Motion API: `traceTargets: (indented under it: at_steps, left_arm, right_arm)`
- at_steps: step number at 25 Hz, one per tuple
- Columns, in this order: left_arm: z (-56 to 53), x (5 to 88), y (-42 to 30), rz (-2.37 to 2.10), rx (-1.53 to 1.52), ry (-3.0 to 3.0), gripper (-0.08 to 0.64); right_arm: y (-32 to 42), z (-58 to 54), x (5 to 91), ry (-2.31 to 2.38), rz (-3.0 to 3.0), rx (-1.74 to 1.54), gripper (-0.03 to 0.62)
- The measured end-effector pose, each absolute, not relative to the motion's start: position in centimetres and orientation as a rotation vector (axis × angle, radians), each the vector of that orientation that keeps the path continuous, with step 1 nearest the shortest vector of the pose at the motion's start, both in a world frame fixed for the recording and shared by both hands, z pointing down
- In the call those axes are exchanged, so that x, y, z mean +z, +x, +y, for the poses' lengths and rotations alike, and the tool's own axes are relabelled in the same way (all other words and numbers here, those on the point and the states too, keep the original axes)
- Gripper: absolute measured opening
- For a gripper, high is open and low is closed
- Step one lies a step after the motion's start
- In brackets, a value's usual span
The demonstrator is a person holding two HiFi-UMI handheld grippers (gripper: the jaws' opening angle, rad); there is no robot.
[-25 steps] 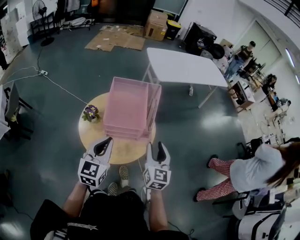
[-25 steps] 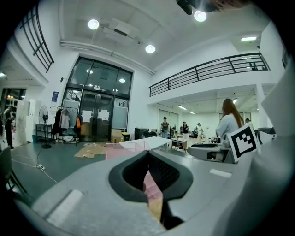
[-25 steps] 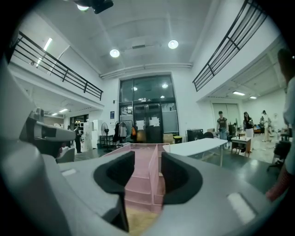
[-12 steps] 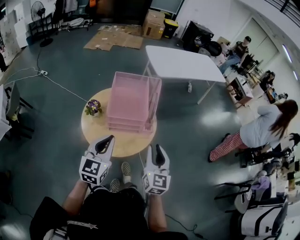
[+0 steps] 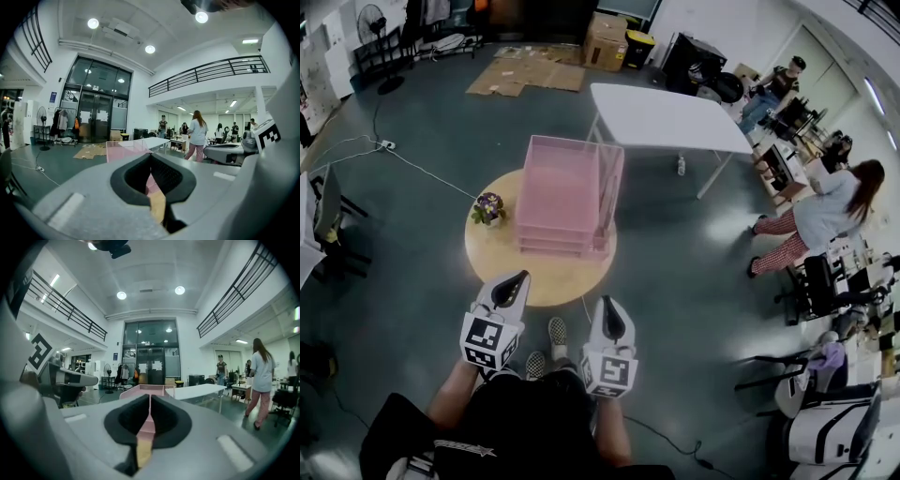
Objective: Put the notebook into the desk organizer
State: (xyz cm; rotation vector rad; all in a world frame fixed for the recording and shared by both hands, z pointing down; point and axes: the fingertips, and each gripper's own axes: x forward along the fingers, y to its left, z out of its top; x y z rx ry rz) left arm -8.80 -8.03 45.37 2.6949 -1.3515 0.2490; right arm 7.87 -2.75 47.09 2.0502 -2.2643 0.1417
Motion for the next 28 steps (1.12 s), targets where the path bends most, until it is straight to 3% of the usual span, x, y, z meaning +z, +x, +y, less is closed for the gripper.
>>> traceTargets:
  at_steps: [28]
  left_arm:
    - [-8.1,45.7,-8.7,-1.327,0.253,2.705,0.011]
  right_arm:
    - [7.6,-2.8,46.0,2.045,-2.264,0.101,0.006]
